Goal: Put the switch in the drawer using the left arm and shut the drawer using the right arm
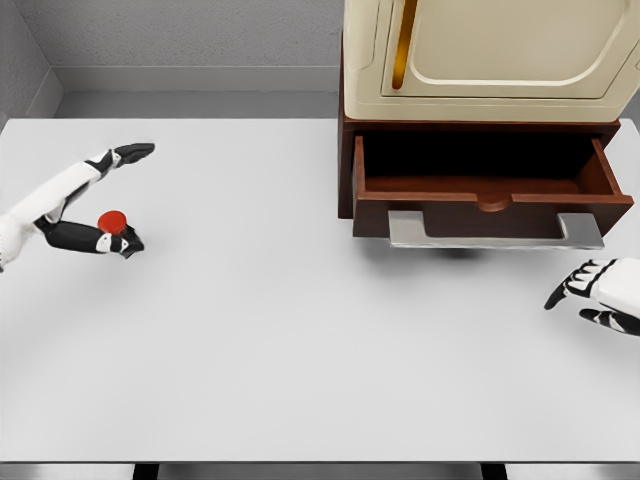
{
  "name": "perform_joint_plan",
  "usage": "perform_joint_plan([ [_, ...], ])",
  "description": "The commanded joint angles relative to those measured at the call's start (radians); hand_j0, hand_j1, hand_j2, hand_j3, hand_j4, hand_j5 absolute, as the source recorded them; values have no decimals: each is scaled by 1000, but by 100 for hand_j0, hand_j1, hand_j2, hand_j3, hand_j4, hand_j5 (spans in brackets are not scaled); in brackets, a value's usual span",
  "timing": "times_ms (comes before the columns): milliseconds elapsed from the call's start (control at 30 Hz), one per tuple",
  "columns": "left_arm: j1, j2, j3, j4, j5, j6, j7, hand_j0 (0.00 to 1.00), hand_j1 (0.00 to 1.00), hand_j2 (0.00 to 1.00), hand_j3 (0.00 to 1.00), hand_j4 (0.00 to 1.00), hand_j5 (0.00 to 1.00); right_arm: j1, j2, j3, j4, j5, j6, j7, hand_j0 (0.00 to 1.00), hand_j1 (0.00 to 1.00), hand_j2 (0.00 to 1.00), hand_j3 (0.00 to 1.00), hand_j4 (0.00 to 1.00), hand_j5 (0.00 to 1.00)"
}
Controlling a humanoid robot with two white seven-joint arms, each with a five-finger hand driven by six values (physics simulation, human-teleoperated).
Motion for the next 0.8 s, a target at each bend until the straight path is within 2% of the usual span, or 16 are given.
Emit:
perform_joint_plan([
  [0,0,0,-20,40,120,147,-23,100,100,100,100,100,100,0,-7,0,-2,-1,1,1,60,60,60,60,60,60],
  [33,0,1,-32,46,174,182,-23,100,100,100,100,100,100,6,-7,0,-2,1,1,0,58,58,58,58,58,58],
  [133,-6,1,-26,85,260,237,-23,100,100,100,100,100,100,12,-18,6,-22,1,1,-2,53,53,53,53,53,53],
  [167,-29,3,-27,111,255,240,-22,100,100,100,100,100,100,15,-19,6,-23,1,1,-2,53,53,53,53,53,53],
  [300,-48,4,-17,160,221,230,-16,100,100,100,100,100,100,25,-33,6,-31,1,1,-3,55,55,55,55,55,55],
  [333,-55,1,-17,180,202,230,-14,100,100,100,100,100,100,34,-41,6,-32,9,1,-5,59,59,59,59,59,59],
  [400,-60,-32,-18,232,195,230,-10,100,100,100,100,100,100,37,-47,6,-42,15,1,-8,61,61,61,61,61,61],
  [433,-69,-48,-18,247,182,230,-10,100,100,100,100,100,100,41,-52,8,-51,15,1,-10,61,61,61,61,61,61],
  [467,-69,-54,-17,261,131,226,-10,100,100,100,100,100,100,43,-53,6,-52,15,1,-10,61,61,61,61,61,61],
  [500,-75,-89,2,282,106,197,-10,100,100,100,100,100,100,44,-59,8,-52,15,1,-10,61,61,61,61,61,61],
  [633,-77,-102,10,335,99,144,-10,100,100,100,100,100,100,54,-70,8,-54,12,1,-11,61,61,61,61,61,61],
  [700,-77,-103,13,345,44,122,-8,100,100,100,100,100,100,55,-73,8,-54,12,1,-11,63,63,63,63,63,63],
  [767,-74,-114,13,376,25,35,33,100,100,100,100,100,100,55,-75,8,-54,12,1,-11,63,63,63,63,63,63],
])
